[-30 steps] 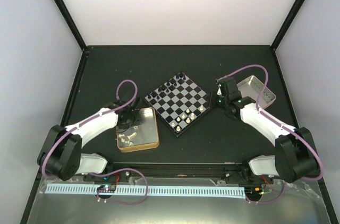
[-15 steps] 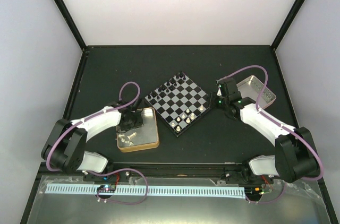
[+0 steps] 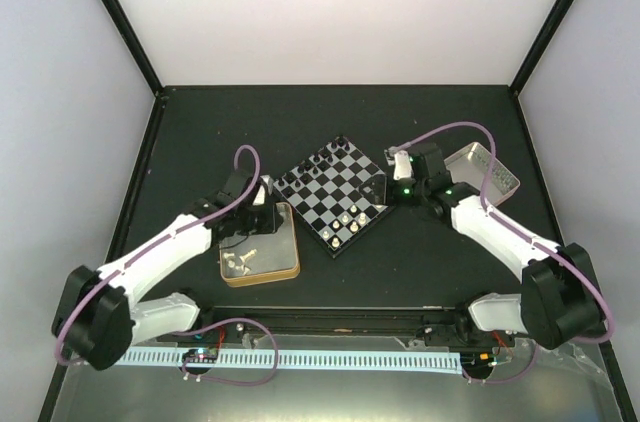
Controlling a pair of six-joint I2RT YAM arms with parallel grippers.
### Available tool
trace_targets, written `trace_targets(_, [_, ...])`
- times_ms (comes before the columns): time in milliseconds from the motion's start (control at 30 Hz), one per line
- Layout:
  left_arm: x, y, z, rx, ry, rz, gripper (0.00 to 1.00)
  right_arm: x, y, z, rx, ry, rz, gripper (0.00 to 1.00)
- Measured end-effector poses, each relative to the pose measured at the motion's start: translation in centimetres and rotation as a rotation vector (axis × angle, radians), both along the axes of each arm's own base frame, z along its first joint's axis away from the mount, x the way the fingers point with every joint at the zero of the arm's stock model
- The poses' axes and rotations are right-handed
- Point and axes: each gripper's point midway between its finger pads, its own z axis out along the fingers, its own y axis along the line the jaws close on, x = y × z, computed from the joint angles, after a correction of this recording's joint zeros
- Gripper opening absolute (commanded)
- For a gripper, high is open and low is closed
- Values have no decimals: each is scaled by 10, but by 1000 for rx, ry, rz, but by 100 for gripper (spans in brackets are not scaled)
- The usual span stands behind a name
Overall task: Set up the chess pieces on the board
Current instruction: Pick up the chess piece from the storage box, then place the chess piece on the chessboard.
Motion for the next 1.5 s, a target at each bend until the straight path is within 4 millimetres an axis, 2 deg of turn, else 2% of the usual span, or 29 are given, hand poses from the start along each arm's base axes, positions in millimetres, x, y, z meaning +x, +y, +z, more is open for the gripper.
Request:
trace_targets(100, [2, -34, 41, -146, -143, -149, 3, -17, 36, 23, 121, 4, 134, 56])
trace_targets(200, [-5, -61, 72, -265, -240, -285, 3, -36, 67, 45, 226, 12, 246, 58])
trace_targets(333, [-15, -86, 96, -365, -317, -416, 3, -56, 97, 72, 324, 34, 360, 56])
trace_targets(433, [-23, -98, 111, -415, -368, -497, 3, -65, 109, 82, 357, 49, 404, 53])
trace_targets(600, [-30, -106, 124, -447, -423, -564, 3, -74, 120, 83, 359, 90, 445, 43])
trace_targets(767, [-31, -107, 127, -446, -445, -587, 3, -80, 128, 79, 342, 132, 465, 28])
trace_targets(900, [-32, -107, 129, -443, -460, -593, 3, -85, 131, 75, 336, 165, 465, 21])
trace_targets(1033, [-32, -104, 130, -433, -477, -586, 4, -87, 132, 75, 339, 183, 462, 6])
trace_targets(1100, [-32, -103, 131, -425, -490, -582, 8, -87, 131, 74, 343, 204, 449, 1])
trace_targets(1133, [-31, -103, 131, -420, -494, -580, 15, -87, 131, 75, 344, 208, 445, 1])
trace_targets(1200, [-30, -102, 131, -413, -501, -576, 32, -86, 131, 75, 346, 215, 433, 1])
trace_targets(1267, [-28, -100, 131, -399, -511, -565, 54, -84, 131, 76, 343, 199, 426, 1])
trace_targets(1333, [-23, -94, 133, -375, -531, -524, 66, -79, 129, 77, 324, 166, 401, 1])
trace_targets(1400, [-16, -86, 138, -349, -563, -466, 71, -71, 123, 79, 285, 101, 358, 1])
trace_targets(1500, [-9, -71, 147, -314, -617, -373, 73, -55, 108, 86, 205, -29, 273, 1])
